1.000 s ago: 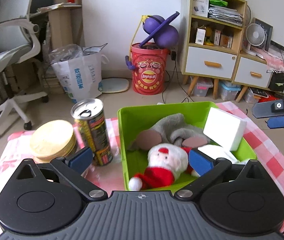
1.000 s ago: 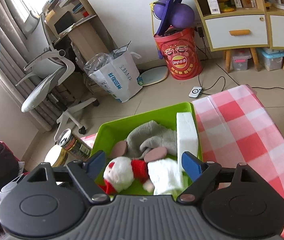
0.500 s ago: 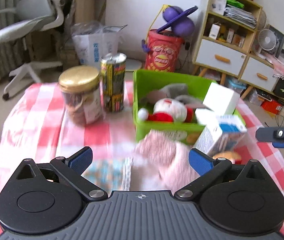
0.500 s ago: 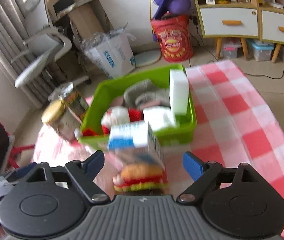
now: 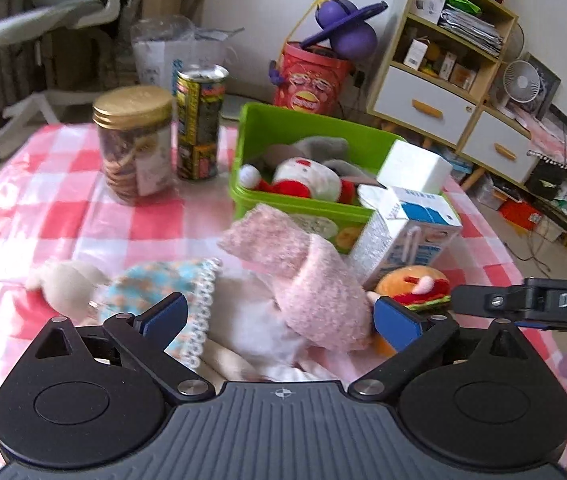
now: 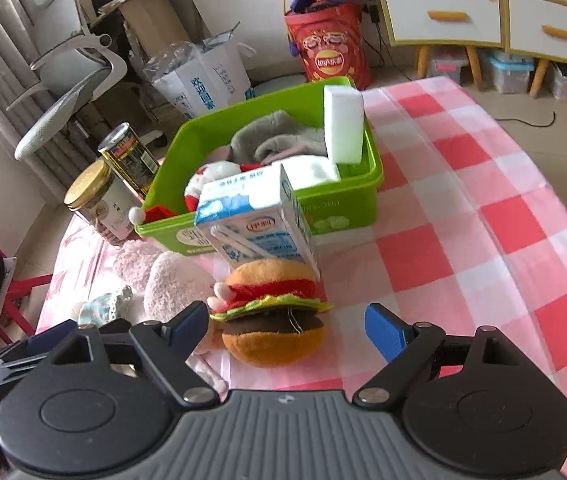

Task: Organize soft objects
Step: 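Move the left tool to the pink plush while the right tool reaches the hamburger plush, then close the left tool on the pink plush while the right tool grips the hamburger plush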

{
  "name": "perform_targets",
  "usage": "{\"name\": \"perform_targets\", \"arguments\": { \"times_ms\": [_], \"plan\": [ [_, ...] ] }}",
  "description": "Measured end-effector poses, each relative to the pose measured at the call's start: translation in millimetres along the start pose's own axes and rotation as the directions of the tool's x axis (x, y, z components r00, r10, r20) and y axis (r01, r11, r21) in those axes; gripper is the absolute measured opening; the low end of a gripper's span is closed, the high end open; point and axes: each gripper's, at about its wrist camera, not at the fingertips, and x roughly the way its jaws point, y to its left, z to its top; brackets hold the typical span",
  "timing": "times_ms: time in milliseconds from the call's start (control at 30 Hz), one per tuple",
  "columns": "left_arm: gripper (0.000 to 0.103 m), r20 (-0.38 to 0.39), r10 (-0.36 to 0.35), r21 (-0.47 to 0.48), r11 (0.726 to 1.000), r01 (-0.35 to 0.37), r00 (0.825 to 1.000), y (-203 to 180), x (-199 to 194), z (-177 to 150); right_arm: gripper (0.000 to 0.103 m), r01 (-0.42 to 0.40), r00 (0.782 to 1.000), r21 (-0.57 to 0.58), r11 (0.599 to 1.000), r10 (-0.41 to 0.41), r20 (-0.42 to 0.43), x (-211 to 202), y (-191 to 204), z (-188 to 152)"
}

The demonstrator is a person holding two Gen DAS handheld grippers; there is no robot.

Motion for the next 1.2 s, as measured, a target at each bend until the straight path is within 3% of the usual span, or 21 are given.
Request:
{"name": "perform_targets", "arguments": {
  "times_ms": [333,500,733,800,1200],
  "plan": [
    [0.075,-0.043,-0.113,-0.095,0.990,0.109,0.993,-5,27,-6,0.061,0.015,0.998,0.093,0.996,-0.008,-0.066,25,-13,-6],
    [0.065,-0.048,-0.146,-0.134,0.981,0.138,0.988,-6,38,-7,0.056,-0.041,0.995,0.182,0.982,0.056,-0.081,34,-24,-6],
    [0.065,-0.047,-0.125,-0.126,0.985,0.118,0.991,-9,46,-9,0.041,-0.114,0.988,0.228,0.967,0.136,-0.080,42,-25,-7],
    [0.065,-0.046,-0.122,-0.126,0.985,0.115,0.992,-9,47,-9,0.032,-0.135,0.985,0.229,0.964,0.156,-0.077,43,-24,-7],
    [0.060,-0.038,-0.111,-0.120,0.987,0.106,0.993,-9,48,-9,0.027,-0.111,0.987,0.223,0.968,0.134,-0.093,35,-31,-5]
  ]
}}
